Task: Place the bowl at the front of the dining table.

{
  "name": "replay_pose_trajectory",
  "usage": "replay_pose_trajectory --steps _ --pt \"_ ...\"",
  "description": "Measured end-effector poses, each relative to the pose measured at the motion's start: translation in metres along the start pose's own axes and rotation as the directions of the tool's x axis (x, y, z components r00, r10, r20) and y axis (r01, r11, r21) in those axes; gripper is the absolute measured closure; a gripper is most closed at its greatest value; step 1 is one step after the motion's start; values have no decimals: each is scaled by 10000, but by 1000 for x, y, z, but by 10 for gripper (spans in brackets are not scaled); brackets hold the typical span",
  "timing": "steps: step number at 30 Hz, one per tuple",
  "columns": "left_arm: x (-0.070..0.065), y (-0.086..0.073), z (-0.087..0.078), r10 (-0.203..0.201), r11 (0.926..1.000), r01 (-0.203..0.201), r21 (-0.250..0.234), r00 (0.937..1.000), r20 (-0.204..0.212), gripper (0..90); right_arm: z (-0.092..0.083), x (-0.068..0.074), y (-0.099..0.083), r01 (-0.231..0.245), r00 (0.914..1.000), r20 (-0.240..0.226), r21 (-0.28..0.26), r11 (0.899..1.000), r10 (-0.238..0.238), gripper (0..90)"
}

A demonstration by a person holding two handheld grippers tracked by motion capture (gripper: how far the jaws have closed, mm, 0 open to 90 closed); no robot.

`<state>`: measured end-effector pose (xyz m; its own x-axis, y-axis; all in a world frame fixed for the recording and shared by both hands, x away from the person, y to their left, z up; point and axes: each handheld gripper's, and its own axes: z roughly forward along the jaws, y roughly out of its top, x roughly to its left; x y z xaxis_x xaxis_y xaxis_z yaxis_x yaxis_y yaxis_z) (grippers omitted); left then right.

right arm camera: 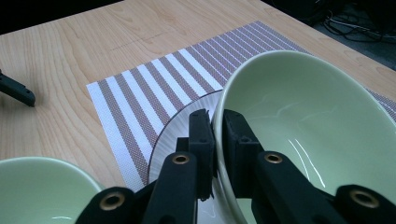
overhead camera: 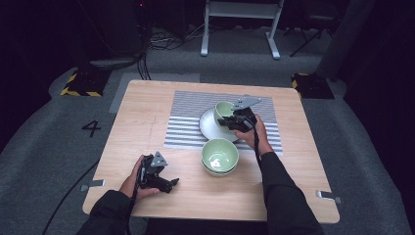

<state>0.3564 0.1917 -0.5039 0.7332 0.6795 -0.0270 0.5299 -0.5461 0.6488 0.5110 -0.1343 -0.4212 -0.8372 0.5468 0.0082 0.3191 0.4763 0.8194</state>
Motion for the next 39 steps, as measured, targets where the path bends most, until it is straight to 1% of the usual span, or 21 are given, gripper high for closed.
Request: replay_pose_trajectory --steps 4,13,15,22,31,38,39 --pt "0 0 0 0 10000 0 1 10000 -12 1 4 0 0 173 9998 38 219 9996 -173 828" --pt "0 0 0 13 10000 -13 10 10000 -1 1 11 3 0 382 9993 -28 401 9985 -381 827" --pt "0 0 0 19 10000 -19 12 10000 -12 1 14 3 -1 347 9994 -30 440 9984 -346 826" --pt "0 0 0 6 10000 -6 5 10000 3 1 17 3 -4 449 9990 0 487 9978 -450 825" --pt "0 0 0 30 10000 -30 22 10000 -19 1 21 2 -7 447 9988 181 581 9973 -458 829" --pt "0 0 0 4 10000 -4 16 10000 -1 1 25 3 -8 637 9979 84 740 9952 -645 832" --pt "0 0 0 13 10000 -13 15 10000 -14 1 26 3 -9 605 9980 128 757 9953 -616 833"
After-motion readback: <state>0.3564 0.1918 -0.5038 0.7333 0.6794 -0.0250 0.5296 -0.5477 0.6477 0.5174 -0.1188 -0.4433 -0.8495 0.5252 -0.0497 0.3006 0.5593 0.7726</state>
